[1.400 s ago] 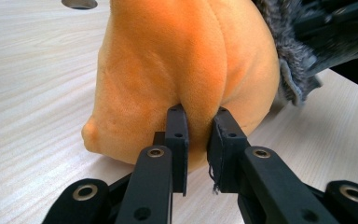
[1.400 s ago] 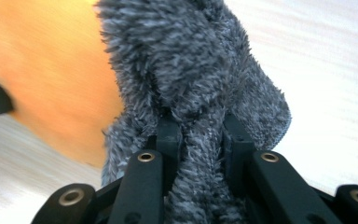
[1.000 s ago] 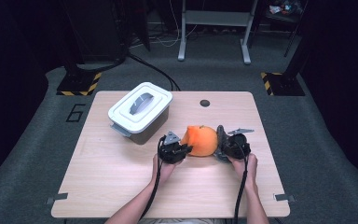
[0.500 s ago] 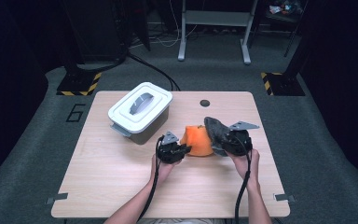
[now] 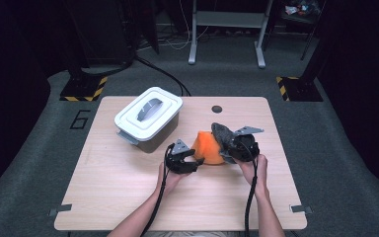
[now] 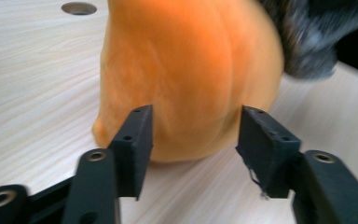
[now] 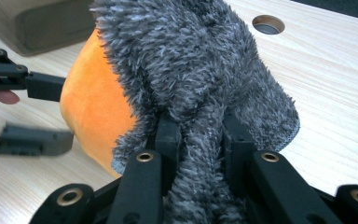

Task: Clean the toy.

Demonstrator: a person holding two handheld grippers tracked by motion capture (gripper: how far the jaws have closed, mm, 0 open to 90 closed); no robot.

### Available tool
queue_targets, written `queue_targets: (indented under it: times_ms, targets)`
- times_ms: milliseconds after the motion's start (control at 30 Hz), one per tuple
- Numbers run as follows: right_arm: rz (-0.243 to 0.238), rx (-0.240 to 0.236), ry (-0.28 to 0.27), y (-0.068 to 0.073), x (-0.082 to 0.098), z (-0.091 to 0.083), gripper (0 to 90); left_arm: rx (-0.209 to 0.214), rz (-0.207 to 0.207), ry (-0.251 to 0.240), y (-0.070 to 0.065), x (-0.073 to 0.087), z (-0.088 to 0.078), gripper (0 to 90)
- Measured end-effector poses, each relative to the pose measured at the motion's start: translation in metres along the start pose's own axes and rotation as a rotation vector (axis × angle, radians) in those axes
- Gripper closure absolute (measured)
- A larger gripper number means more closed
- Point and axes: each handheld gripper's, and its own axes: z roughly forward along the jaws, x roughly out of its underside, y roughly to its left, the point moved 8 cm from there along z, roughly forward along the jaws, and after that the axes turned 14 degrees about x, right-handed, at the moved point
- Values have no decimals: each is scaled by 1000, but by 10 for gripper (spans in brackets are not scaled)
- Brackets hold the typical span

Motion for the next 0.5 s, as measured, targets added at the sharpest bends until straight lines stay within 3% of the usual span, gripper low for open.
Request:
queue_targets:
  times_ms: [33, 167, 267, 367, 433, 500]
  targets:
    - [0, -3, -5, 0, 0, 1, 725, -26, 32, 18, 2, 2, 3, 417]
    - [9, 8, -3, 0, -1, 1, 725, -45, 73, 12, 4, 1, 7, 493]
    - [14, 7, -10, -2, -1, 2, 724, -28, 25, -22, 5, 2, 9, 614]
    - [30, 3, -23, -2, -1, -3, 725, -34, 11, -24, 5, 1, 7, 738]
    - [22, 9, -36, -3, -3, -7, 724, -37, -1, -33, 3, 0, 7, 761]
    - [18, 9, -46, -2, -4, -12, 724, -4, -48, -28, -1, -2, 5, 763]
